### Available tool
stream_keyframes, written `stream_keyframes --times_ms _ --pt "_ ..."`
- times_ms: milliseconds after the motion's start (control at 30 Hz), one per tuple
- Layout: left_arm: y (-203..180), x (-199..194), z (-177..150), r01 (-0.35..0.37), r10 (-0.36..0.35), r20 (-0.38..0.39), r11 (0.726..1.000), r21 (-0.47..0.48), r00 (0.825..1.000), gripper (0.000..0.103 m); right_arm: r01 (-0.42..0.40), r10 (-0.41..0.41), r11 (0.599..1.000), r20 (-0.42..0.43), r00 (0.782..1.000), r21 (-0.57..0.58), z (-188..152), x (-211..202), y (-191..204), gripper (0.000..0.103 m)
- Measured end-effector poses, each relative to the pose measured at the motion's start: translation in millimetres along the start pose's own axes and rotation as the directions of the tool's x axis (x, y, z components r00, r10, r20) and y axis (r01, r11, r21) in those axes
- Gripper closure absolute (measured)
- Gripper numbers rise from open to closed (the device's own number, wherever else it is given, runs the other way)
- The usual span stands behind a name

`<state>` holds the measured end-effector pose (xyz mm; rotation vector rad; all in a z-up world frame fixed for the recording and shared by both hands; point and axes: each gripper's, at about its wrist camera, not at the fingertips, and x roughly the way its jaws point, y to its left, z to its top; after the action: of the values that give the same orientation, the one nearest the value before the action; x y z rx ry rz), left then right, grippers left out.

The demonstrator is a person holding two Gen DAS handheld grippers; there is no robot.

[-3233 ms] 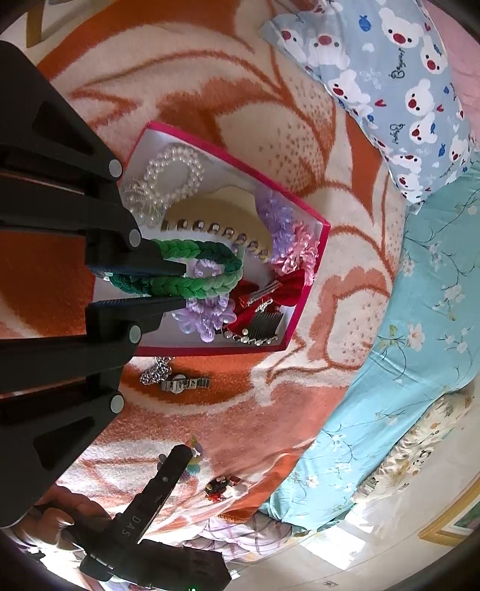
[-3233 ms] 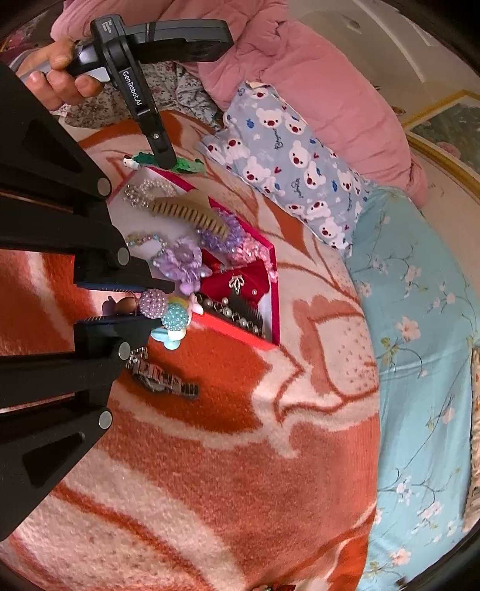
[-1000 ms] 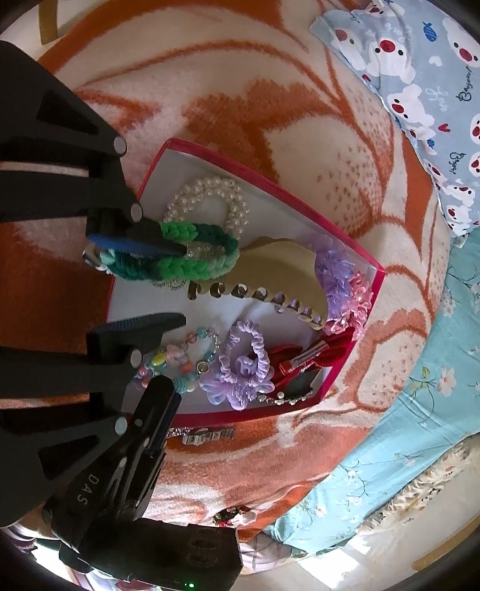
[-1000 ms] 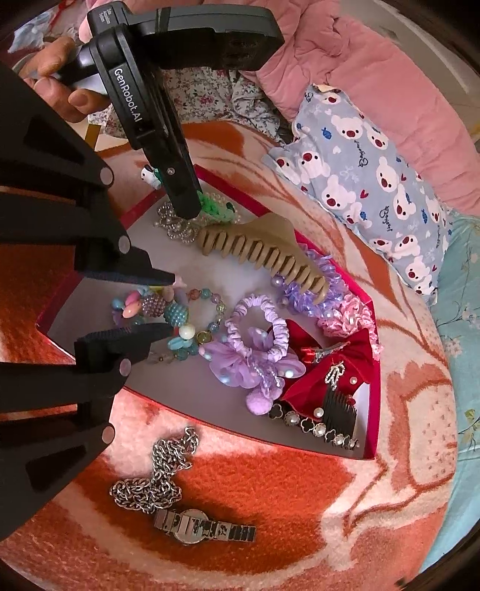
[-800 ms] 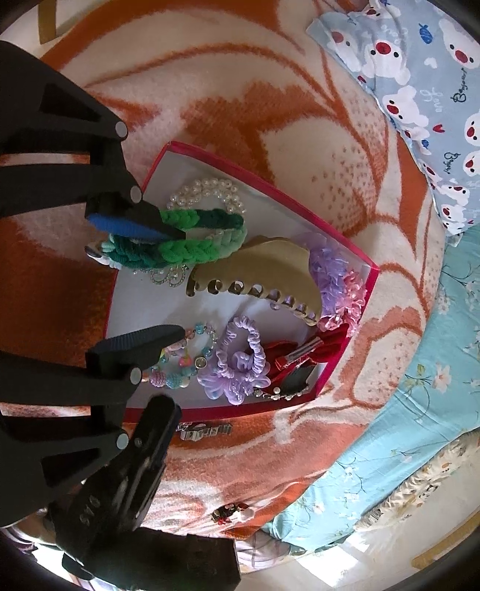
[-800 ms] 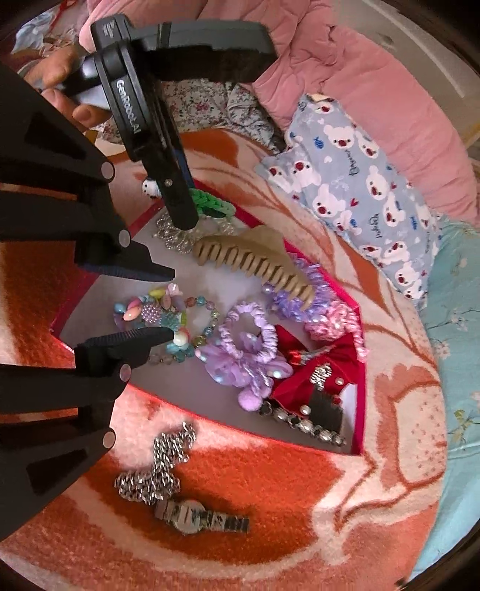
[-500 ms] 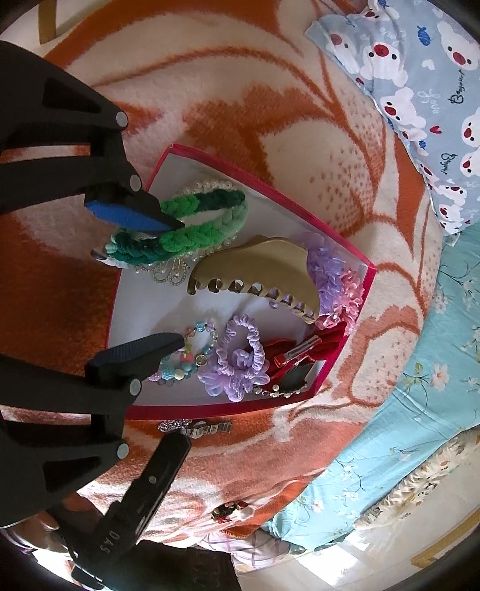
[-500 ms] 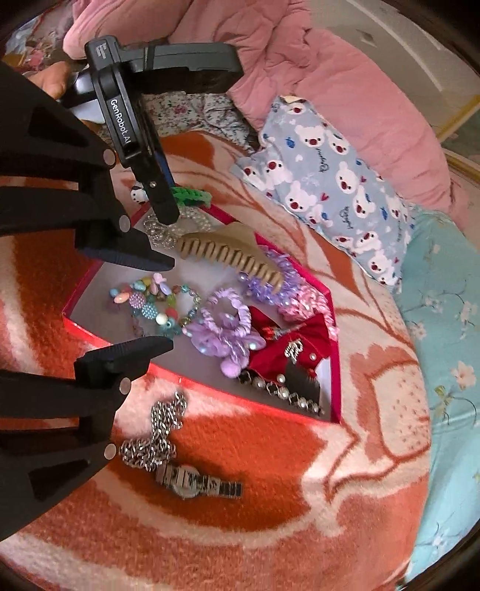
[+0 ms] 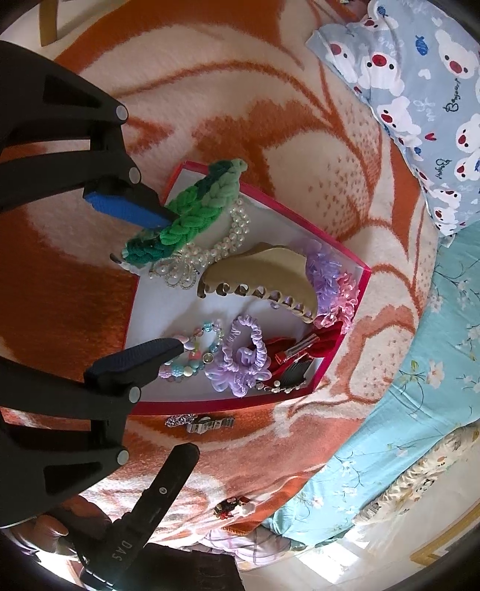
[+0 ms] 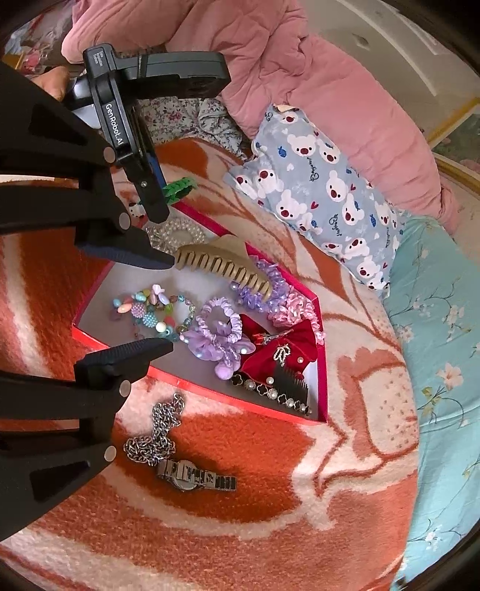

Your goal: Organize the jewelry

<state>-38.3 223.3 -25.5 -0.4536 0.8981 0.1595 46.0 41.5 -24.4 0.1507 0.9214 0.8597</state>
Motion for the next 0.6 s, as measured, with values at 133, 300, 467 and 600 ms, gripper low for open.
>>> stream_keyframes --times_ms 133,300,467,600 --pt "0.4 -1.1 3.0 0.003 -0.003 0.008 1.0 -0.007 1.0 0.04 0.0 0.0 1.0 0.003 1.0 -0.002 -2.4 -2.6 1.5 0.062" --pt "-4.5 2.2 9.5 0.019 -0.019 0.01 1.0 0.006 1.0 0.04 0.003 -0.003 1.0 0.012 1.0 0.003 -4.1 -7.3 -0.4 0.062" --pt "-12.2 3.8 13.2 0.01 -0.01 0.012 1.0 0.03 1.0 0.039 0.008 -0.008 1.0 0.022 1.0 0.016 -2.9 -11.3 -4.8 0.062" --pt "-8.3 -2.7 12.2 0.002 -0.002 0.022 1.0 0.024 1.0 0.039 0.005 -0.005 1.0 0.028 1.0 0.021 -2.2 -13.4 -7.7 0.062"
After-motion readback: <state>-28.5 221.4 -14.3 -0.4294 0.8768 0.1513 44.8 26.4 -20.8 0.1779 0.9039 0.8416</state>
